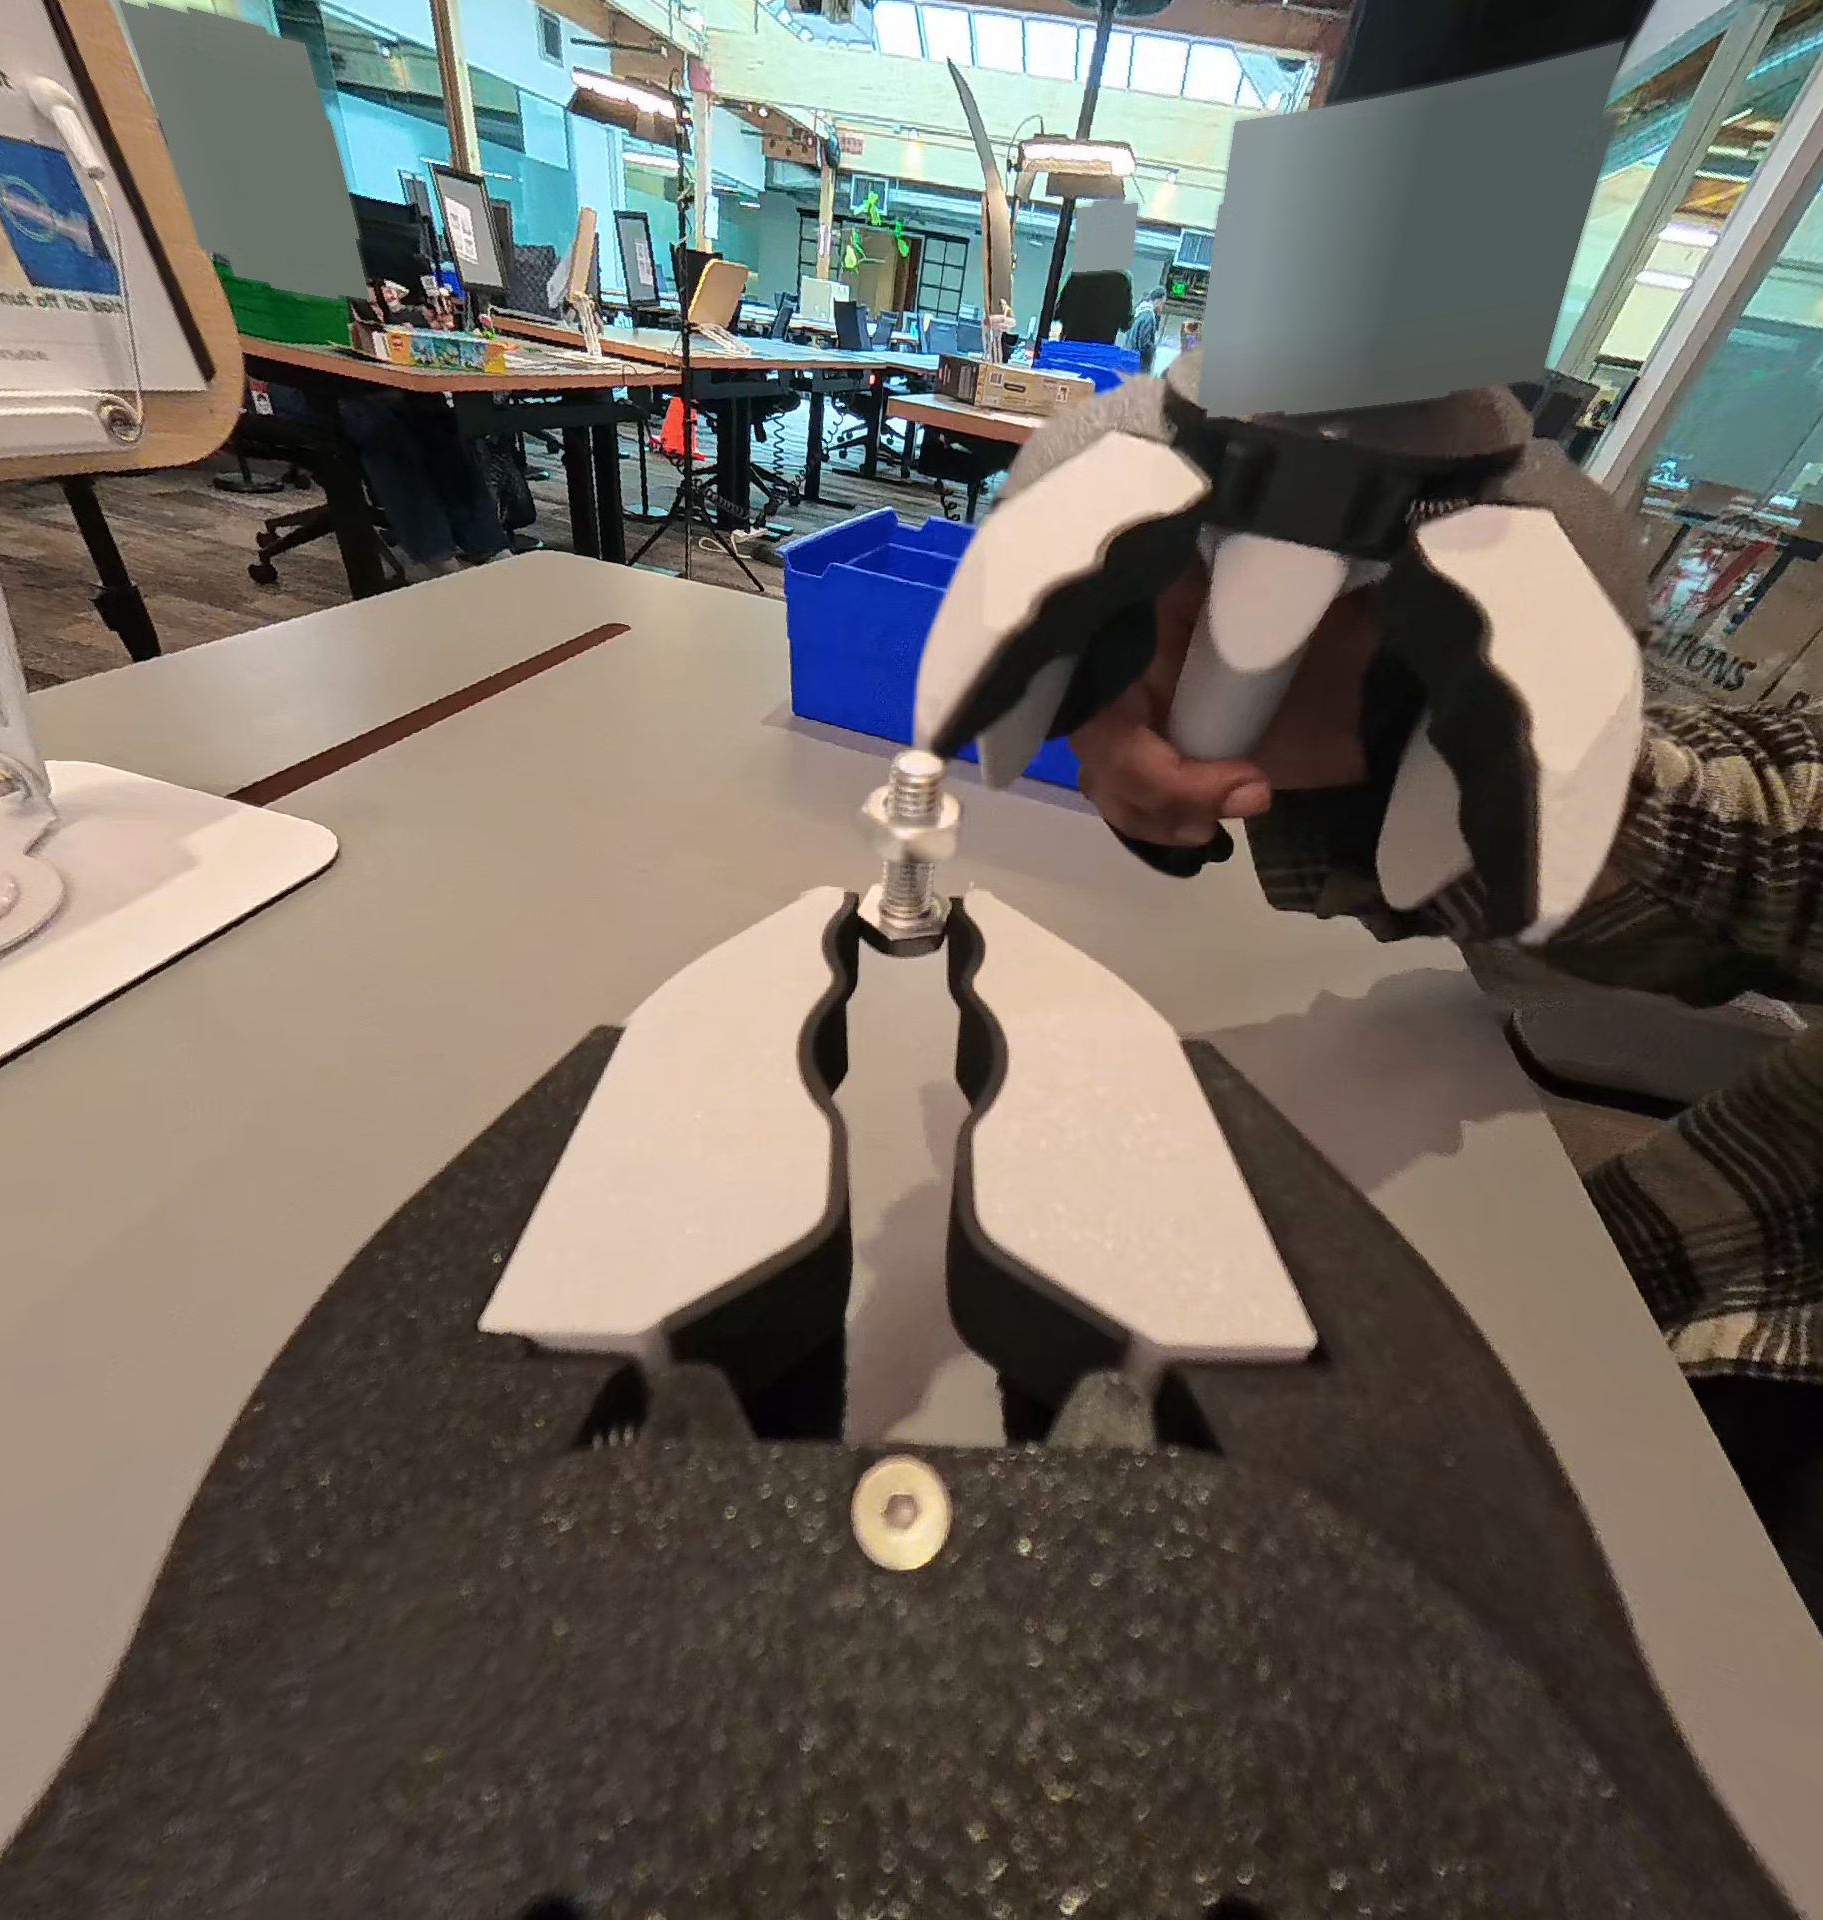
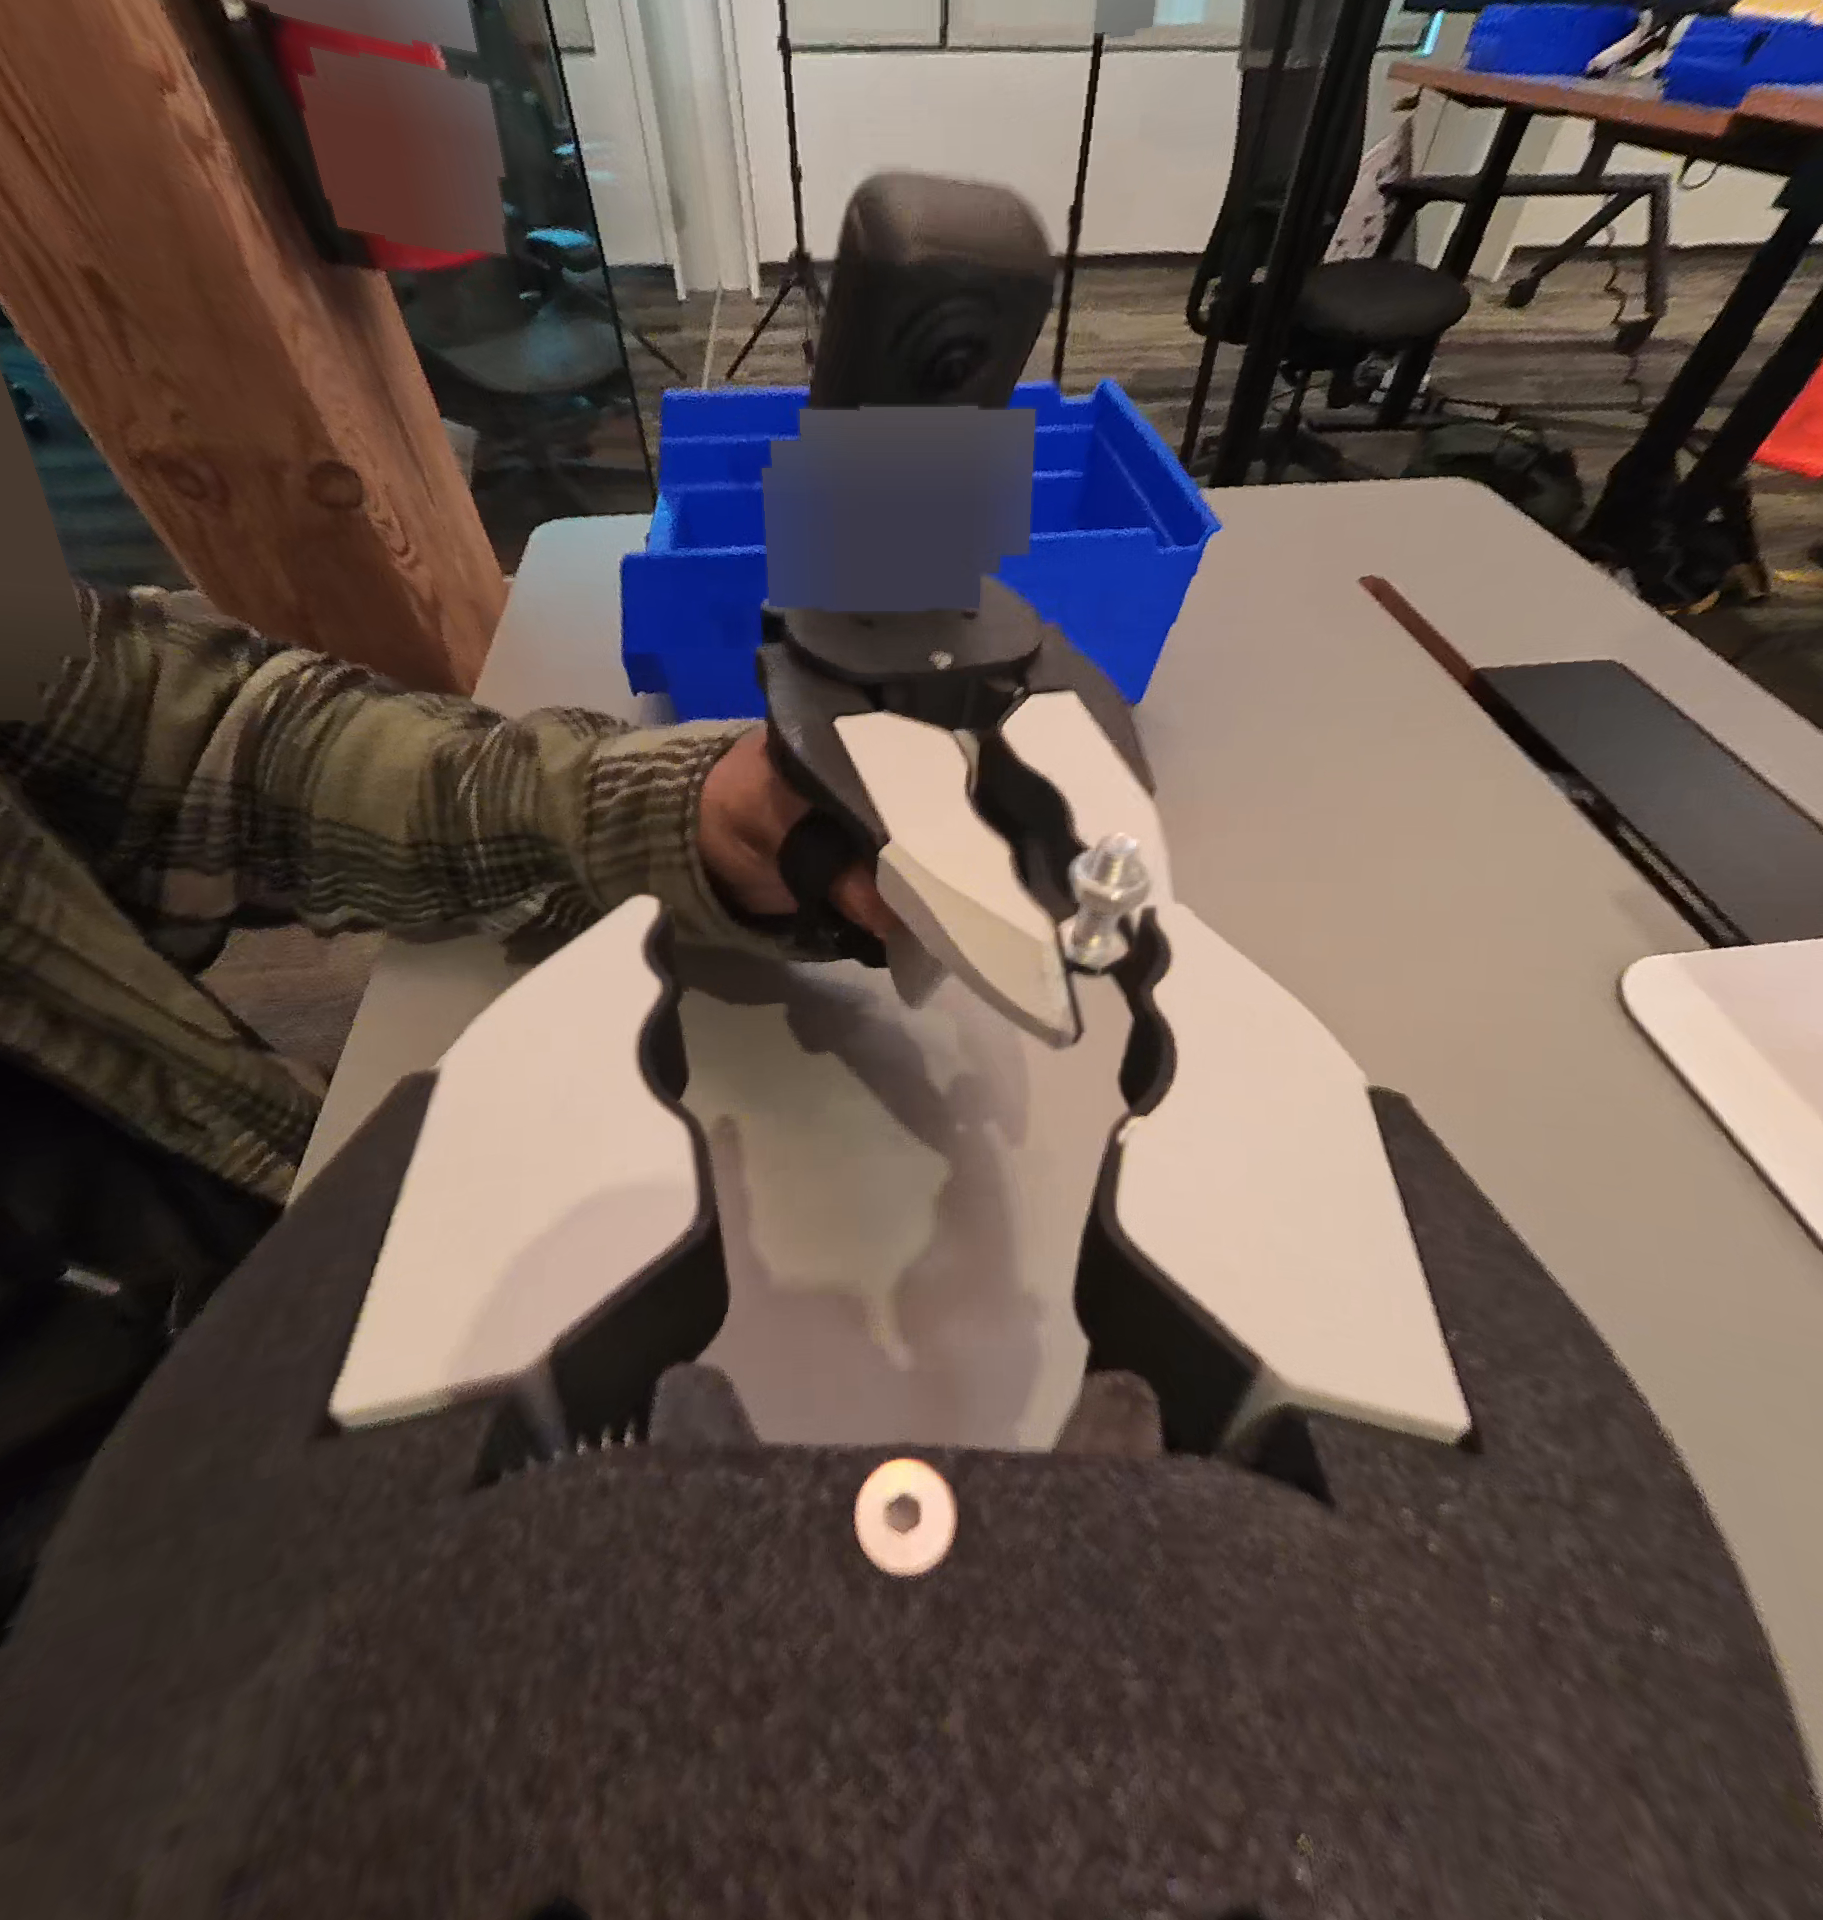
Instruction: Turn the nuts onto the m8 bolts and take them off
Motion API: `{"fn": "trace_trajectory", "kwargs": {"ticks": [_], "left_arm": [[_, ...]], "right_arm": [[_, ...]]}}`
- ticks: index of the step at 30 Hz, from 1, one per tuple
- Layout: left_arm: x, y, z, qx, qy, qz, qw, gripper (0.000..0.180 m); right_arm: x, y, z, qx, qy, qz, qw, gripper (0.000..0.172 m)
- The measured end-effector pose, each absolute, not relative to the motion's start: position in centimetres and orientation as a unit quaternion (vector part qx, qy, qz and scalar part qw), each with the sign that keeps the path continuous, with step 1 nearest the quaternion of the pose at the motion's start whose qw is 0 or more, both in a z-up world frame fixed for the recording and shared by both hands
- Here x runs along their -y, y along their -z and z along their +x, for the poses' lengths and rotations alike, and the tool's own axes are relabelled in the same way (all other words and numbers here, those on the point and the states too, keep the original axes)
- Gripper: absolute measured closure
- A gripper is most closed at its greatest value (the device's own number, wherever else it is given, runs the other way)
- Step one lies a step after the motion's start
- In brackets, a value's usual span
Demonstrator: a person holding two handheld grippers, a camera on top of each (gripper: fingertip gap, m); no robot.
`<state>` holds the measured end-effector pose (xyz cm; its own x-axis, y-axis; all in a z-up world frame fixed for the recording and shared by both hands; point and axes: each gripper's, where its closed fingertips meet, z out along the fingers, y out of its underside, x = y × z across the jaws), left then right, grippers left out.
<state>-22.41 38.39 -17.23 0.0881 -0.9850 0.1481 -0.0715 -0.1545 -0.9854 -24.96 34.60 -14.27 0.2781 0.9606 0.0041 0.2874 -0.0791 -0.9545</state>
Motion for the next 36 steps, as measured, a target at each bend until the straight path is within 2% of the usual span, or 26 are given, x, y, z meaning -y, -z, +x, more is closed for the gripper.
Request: {"fn": "trace_trajectory", "kwargs": {"ticks": [5, 6, 9, 15, 18, 21, 24, 31, 36], "left_arm": [[-38.1, 17.4, -22.1, -0.465, 0.492, -0.576, 0.458, 0.165], [-38.1, 17.4, -22.1, -0.465, 0.49, -0.577, 0.459, 0.165], [-38.4, 17.3, -22.3, -0.46, 0.494, -0.577, 0.46, 0.165], [-38.2, 17.5, -22.1, -0.464, 0.493, -0.577, 0.456, 0.165], [-38.2, 17.4, -22.1, -0.464, 0.495, -0.576, 0.455, 0.165], [-37.8, 17.7, -21.8, -0.472, 0.499, -0.575, 0.446, 0.165], [-37.2, 17.8, -21.4, -0.483, 0.498, -0.569, 0.442, 0.165], [-37.1, 17.7, -21.5, -0.487, 0.5, -0.567, 0.437, 0.165], [-36.8, 17.9, -21.2, -0.493, 0.501, -0.565, 0.431, 0.165]], "right_arm": [[-35.2, 15.2, -25.9, 0.485, -0.375, -0.651, 0.448, 0.088], [-34.8, 15.4, -25.8, 0.486, -0.369, -0.651, 0.453, 0.083], [-34.4, 14.7, -25.1, 0.488, -0.354, -0.645, 0.471, 0.088], [-35.0, 15.2, -25.9, 0.485, -0.373, -0.65, 0.451, 0.087], [-34.9, 15.0, -25.0, 0.48, -0.349, -0.65, 0.476, 0.086], [-35.8, 13.8, -24.2, 0.468, -0.356, -0.643, 0.491, 0.105], [-36.4, 13.3, -23.8, 0.471, -0.356, -0.643, 0.489, 0.115], [-36.7, 14.0, -23.9, 0.494, -0.341, -0.649, 0.468, 0.121], [-36.8, 14.4, -24.0, 0.495, -0.345, -0.652, 0.46, 0.134]]}}
